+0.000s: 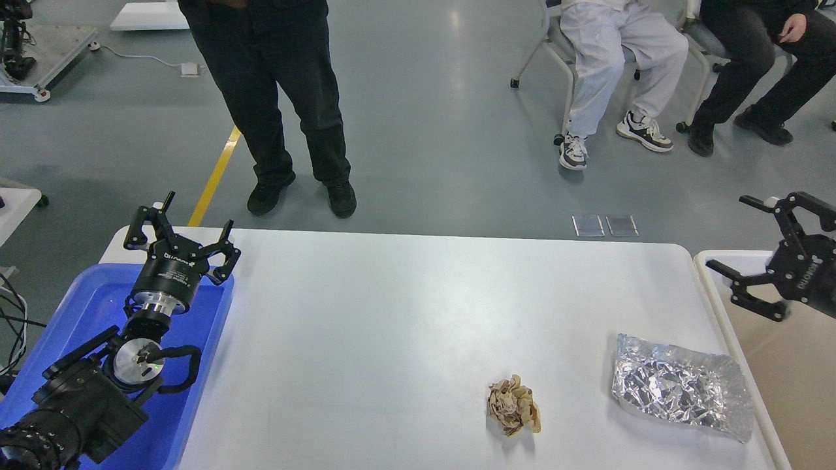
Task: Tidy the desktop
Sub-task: 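Move the right gripper outward and up, away from the silver foil wrapper, then lower the right gripper onto the silver foil wrapper and close it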
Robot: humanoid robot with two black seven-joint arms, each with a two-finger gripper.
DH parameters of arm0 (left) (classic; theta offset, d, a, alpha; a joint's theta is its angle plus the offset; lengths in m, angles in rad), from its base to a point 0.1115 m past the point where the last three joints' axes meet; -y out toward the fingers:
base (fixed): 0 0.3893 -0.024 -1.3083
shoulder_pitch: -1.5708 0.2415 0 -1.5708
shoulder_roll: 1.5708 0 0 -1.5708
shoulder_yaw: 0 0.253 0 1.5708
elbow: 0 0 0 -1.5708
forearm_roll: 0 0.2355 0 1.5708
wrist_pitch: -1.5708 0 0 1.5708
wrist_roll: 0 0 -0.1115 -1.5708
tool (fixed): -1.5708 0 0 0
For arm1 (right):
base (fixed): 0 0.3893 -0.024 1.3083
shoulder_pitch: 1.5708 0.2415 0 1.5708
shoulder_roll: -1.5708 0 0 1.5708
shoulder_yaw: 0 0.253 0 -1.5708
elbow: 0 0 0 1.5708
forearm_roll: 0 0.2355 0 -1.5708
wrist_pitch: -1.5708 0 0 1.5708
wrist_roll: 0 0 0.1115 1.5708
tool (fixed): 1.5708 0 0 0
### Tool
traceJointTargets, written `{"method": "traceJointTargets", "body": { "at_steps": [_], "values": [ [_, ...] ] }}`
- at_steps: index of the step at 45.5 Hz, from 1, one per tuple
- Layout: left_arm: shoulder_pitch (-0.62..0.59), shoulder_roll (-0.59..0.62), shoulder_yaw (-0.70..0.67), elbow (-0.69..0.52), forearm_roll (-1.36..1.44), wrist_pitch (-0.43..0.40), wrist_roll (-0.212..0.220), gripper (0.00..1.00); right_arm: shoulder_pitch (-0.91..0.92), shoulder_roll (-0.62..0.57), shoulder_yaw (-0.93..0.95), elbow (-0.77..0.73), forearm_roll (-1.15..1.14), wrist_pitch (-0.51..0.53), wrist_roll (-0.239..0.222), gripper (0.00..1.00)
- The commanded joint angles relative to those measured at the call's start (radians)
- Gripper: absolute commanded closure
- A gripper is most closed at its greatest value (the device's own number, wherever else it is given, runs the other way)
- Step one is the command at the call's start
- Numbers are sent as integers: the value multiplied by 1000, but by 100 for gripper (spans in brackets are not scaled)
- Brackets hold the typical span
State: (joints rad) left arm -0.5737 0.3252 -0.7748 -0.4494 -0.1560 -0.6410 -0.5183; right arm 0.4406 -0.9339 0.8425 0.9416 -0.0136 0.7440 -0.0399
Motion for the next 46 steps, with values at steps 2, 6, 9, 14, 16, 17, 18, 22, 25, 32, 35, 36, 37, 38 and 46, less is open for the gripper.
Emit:
{"method": "traceJointTargets", "body": {
  "at_steps": [2, 6, 9, 14, 16, 17, 18, 22, 25, 32, 35, 36, 37, 38, 46],
  "values": [
    [0, 0, 0, 0, 0, 1, 0, 0, -74, -174, 6, 2, -166, 41, 37, 0],
    [0, 0, 0, 0, 0, 0, 0, 0, -74, -183, 6, -3, -258, 41, 67, 0],
    [0, 0, 0, 0, 0, 0, 0, 0, -74, -191, 7, -4, -341, 41, 103, 0],
    [0, 0, 0, 0, 0, 0, 0, 0, -72, -181, 18, -7, -477, 41, 149, 0],
    [0, 0, 0, 0, 0, 0, 0, 0, -72, -175, 24, -4, -547, 41, 170, 0],
    [0, 0, 0, 0, 1, 1, 0, 0, -72, -169, 27, -4, -578, 41, 181, 0],
    [0, 0, 0, 0, 0, 0, 0, 0, -72, -161, 27, -3, -613, 41, 190, 1],
    [0, 0, 0, 0, 0, 0, 0, 0, -66, -114, 27, -3, -750, 40, 213, 1],
    [0, 0, 0, 0, 0, 1, 0, 0, -63, -85, 15, 3, -882, -69, 254, 1],
    [0, 0, 0, 0, 1, 0, 0, 0, -65, -65, -14, 6, -1068, -170, 336, 1],
    [0, 0, 0, 0, 1, 1, 0, 0, -65, -54, -52, 6, -1124, -264, 356, 1],
    [0, 0, 0, 0, 0, 0, 0, 0, -63, -54, -72, 6, -1146, -302, 365, 1],
    [0, 0, 0, 0, 0, 0, 0, 0, -60, -52, -95, 6, -1170, -340, 374, 1],
    [0, 0, 0, 0, 0, 0, 0, 0, -56, -52, -123, 6, -1196, -385, 388, 1],
    [-2, 0, 0, 0, 0, 0, 0, 0, -2, -57, -408, -1, -1332, -692, 474, 1]
  ]
}}
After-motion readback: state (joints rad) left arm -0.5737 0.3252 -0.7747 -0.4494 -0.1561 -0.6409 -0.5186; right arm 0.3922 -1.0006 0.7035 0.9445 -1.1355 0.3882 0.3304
